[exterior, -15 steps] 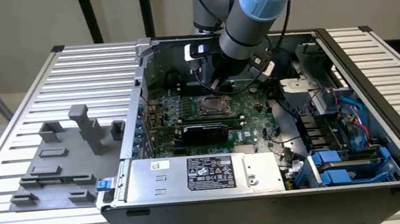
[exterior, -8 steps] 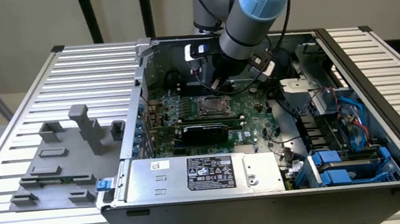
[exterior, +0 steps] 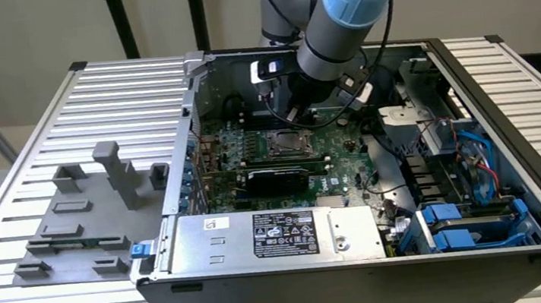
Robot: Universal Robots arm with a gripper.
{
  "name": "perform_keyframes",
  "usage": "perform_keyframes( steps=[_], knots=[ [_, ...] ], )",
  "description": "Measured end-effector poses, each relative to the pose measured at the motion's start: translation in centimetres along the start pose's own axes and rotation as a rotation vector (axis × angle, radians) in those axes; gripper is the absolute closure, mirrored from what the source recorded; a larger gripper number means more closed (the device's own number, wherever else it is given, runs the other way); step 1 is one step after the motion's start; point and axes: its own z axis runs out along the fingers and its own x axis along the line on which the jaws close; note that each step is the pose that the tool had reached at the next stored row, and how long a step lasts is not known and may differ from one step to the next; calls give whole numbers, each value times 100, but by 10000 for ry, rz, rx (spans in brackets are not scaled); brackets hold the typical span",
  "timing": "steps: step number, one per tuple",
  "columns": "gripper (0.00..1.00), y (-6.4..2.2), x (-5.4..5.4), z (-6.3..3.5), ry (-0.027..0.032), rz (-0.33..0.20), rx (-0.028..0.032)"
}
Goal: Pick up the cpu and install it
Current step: 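Install the first cpu locking lever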
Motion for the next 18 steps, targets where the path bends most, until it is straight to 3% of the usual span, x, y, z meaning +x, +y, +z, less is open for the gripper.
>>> perform_keyframes(
  steps=[7,18],
  knots=[
    [89,5,-3,13,29,-29,-115],
    [89,10,-4,29,61,-46,-154]
  ],
)
